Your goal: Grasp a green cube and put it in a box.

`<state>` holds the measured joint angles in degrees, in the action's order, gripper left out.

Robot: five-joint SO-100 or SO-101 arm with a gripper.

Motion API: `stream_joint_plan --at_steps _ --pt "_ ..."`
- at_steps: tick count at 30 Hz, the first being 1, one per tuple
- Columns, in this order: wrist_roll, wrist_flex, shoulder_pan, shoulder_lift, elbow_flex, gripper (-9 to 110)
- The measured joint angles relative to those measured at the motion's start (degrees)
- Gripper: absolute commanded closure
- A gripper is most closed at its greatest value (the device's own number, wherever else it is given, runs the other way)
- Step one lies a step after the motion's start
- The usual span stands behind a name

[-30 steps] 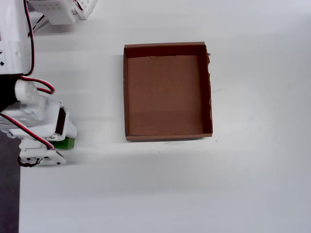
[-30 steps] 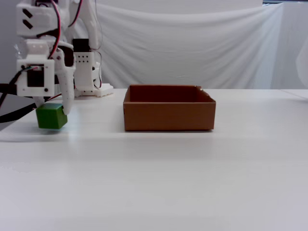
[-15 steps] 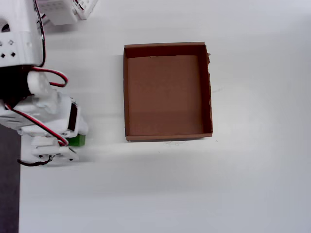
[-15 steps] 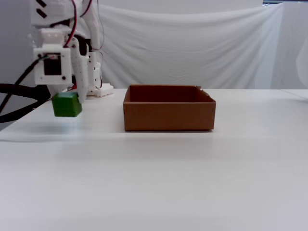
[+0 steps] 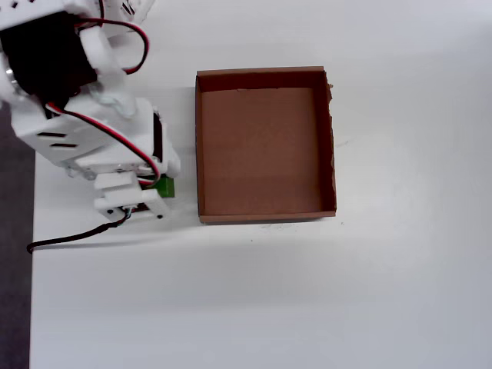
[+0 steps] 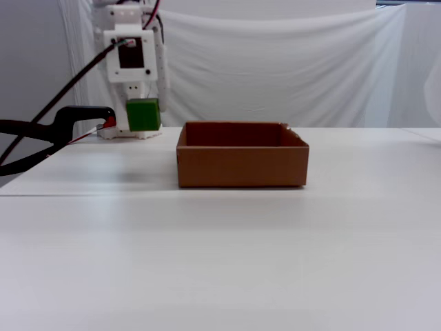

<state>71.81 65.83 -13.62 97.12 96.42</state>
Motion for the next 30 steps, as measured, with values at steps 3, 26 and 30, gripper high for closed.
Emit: stream_joint_plan --at_steps 3,26,30 --pt "-2.11 1.67 -3.69 0.0 -1.32 88" --pt "-9.67 4.13 -18.54 -20.04 -18.02 88" --pt "-10.63 3.34 -20.3 -23.03 -18.19 88"
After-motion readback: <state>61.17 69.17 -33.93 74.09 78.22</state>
